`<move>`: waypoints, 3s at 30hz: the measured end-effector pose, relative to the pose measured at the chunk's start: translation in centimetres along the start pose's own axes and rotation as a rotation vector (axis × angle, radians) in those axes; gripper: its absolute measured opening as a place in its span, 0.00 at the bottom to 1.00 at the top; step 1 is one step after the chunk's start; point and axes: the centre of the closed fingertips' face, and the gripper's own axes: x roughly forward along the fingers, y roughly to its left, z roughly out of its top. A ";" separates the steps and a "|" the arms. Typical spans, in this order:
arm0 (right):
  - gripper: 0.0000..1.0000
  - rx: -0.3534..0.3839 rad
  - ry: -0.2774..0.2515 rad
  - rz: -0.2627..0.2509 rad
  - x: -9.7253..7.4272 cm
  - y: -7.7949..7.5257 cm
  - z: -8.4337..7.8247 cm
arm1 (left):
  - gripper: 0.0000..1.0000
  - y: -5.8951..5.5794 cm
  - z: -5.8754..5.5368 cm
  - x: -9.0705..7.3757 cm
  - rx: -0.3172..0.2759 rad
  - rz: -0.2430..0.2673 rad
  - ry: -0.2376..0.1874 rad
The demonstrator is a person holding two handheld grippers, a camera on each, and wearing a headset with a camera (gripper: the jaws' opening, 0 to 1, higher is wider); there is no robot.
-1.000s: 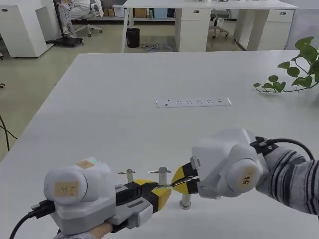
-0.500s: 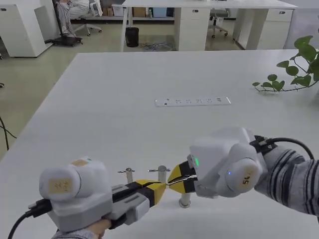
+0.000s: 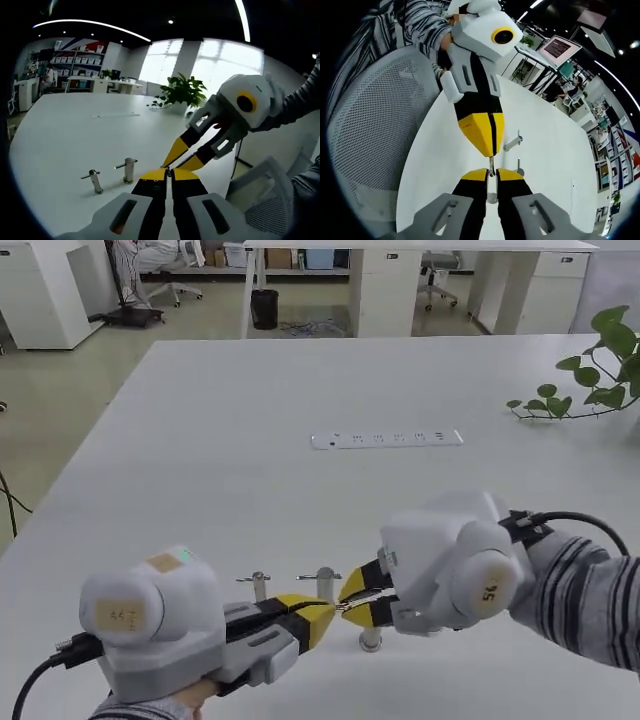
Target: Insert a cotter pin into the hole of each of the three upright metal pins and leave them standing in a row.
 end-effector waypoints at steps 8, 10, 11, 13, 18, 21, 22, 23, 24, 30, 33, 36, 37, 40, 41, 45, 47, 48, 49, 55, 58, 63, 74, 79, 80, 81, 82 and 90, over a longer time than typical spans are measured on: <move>0.00 0.063 -0.028 0.046 0.0 0.8 -0.2 | 0.00 -0.9 -0.2 -0.1 0.123 -0.063 0.032; 0.00 0.069 -0.036 0.061 -0.1 1.2 -0.1 | 0.00 -1.2 -0.2 -0.1 0.140 -0.079 0.037; 0.00 0.070 -0.037 0.063 -0.1 1.3 -0.1 | 0.00 -1.3 -0.3 -0.2 0.154 -0.090 0.040; 0.00 0.076 -0.042 0.075 -0.1 1.5 0.0 | 0.00 -1.5 -0.4 -0.3 0.170 -0.103 0.047; 0.00 0.086 -0.050 0.093 -0.3 2.0 0.1 | 0.00 -1.7 -0.8 -0.6 0.189 -0.123 0.065; 0.00 0.082 -0.049 0.096 -0.4 2.1 0.2 | 0.00 -1.6 -1.1 -0.7 0.193 -0.122 0.074; 0.00 0.076 -0.048 0.097 -0.5 2.1 0.2 | 0.00 -1.6 -1.1 -0.7 0.192 -0.122 0.072; 0.00 0.070 -0.045 0.098 -0.5 2.1 0.2 | 0.00 -1.6 -1.0 -0.7 0.190 -0.121 0.068; 0.00 0.068 -0.043 0.099 -0.5 2.1 0.2 | 0.00 -1.7 -1.0 -0.7 0.190 -0.120 0.065; 0.00 0.044 -0.031 0.102 -0.6 2.3 0.2 | 0.01 -1.7 -1.3 -0.5 0.214 -0.101 0.074; 0.00 0.036 -0.014 0.093 -0.6 2.2 -0.1 | 0.03 -1.4 -1.4 -0.4 0.220 -0.085 0.076; 0.00 0.037 -0.008 0.083 -0.7 2.1 -0.3 | 0.10 -1.3 -1.2 -0.2 0.229 -0.071 0.068; 0.00 0.040 -0.003 0.079 -0.7 2.0 -0.5 | 0.11 -1.3 -1.2 -0.1 0.234 -0.067 0.067; 0.00 0.044 0.010 0.073 -0.8 1.9 -1.0 | 0.17 -1.1 -1.2 0.2 0.260 -0.046 0.068; 0.00 0.047 0.015 0.071 -0.8 1.9 -1.2 | 0.20 -1.1 -1.2 0.3 0.266 -0.041 0.069; 0.00 0.058 0.051 0.052 -1.0 1.6 -2.6 | 0.25 -0.9 -1.5 0.7 0.289 -0.014 0.075; 0.00 0.066 0.063 0.047 -1.2 1.5 -3.2 | 0.28 -0.7 -1.7 1.0 0.293 0.000 0.074; 0.00 0.068 0.066 0.044 -1.2 1.4 -3.4 | 0.29 -0.6 -1.7 1.1 0.293 0.004 0.071; 0.00 0.074 0.074 0.041 -1.3 1.4 -3.8 | 0.29 -0.6 -1.8 1.3 0.291 0.007 0.070; 0.00 0.083 0.121 0.028 -1.7 1.1 -5.7 | 0.35 -0.6 -2.5 2.5 0.299 0.028 0.081; 0.00 0.090 0.133 0.029 -1.7 1.0 -6.5 | 0.35 -0.4 -2.7 3.1 0.297 0.038 0.086; 0.00 0.103 0.155 0.033 -1.6 1.0 -7.9 | 0.35 0.1 -3.0 4.0 0.283 0.068 0.101; 0.00 0.136 0.195 0.040 -1.1 1.3 -10.3 | 0.32 1.3 -4.3 5.9 0.283 0.105 0.159; 0.00 0.154 0.213 0.043 -0.9 1.4 -11.1 | 0.31 1.6 -4.8 6.6 0.275 0.113 0.173; 0.00 0.158 0.214 0.043 -0.9 1.4 -11.2 | 0.31 1.6 -4.9 6.7 0.272 0.113 0.176; 0.00 0.163 0.214 0.042 -0.9 1.4 -11.3 | 0.30 1.6 -5.0 6.9 0.269 0.114 0.177; 0.00 0.166 0.214 0.042 -0.8 1.4 -11.3 | 0.30 1.7 -5.0 7.1 0.267 0.116 0.179; 0.00 0.186 0.207 0.043 -0.4 1.4 -11.4 | 0.27 1.8 -5.9 8.3 0.252 0.116 0.210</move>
